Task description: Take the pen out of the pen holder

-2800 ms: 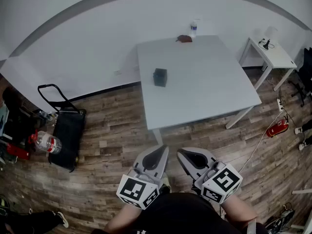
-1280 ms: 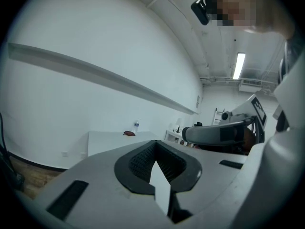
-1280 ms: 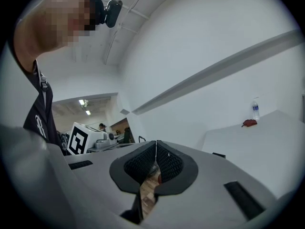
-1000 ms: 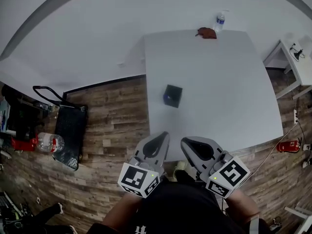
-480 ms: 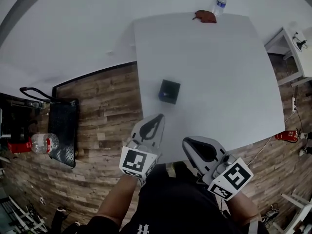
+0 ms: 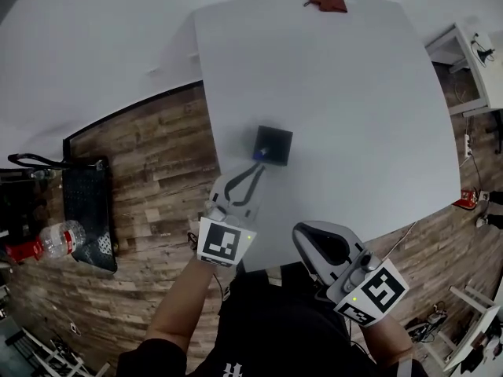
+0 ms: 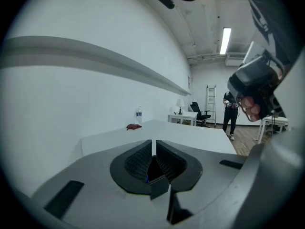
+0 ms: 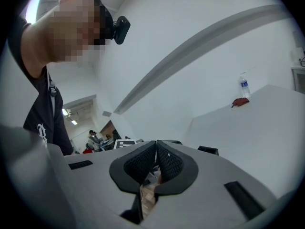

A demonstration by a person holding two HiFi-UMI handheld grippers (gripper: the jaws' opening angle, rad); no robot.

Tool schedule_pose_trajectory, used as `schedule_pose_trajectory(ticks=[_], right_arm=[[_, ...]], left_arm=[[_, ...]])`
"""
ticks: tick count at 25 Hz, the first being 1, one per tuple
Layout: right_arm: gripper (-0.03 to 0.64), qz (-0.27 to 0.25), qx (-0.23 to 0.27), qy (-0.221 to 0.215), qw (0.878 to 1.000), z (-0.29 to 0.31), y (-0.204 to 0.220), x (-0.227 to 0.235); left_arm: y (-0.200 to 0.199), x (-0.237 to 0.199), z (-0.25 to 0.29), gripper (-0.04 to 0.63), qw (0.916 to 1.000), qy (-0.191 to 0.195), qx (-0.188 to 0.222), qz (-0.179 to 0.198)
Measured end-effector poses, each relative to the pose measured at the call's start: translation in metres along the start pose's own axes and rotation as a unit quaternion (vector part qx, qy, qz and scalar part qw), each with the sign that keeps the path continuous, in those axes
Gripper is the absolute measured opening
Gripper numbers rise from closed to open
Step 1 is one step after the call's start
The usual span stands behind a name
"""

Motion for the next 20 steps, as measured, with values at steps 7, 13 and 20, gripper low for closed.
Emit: schedule_pose_trajectory(ticks=[7,13,20], right_arm=[[0.017,0.019,-0.015,0.021,0.999,0.014,0.009,0.014],[0.017,0.023,-0.025,0.034,0.999,0.022,0.016,0.025],[0.017,0.031,-0.033,0.044,0.998,0.022,0.019,0.032]], left_arm=[[0.036,-0.012,0.024,0.092,0.9994,0.025,-0.017,0.020],[0.065,-0.015,0.037,0.097,0.9983,0.040,-0.032,0.028],[0.080,-0.014,0.046,0.097,0.9982,0.039,-0.039,0.025]])
Point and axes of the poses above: the fingertips, and each gripper's own axes: z forward along the fingers, x to its right, y out of its underside, the point moved 3 cm from there along -z, backward along the fingers, and after that the axes turned 3 degrees about x, right-handed, at the moved point
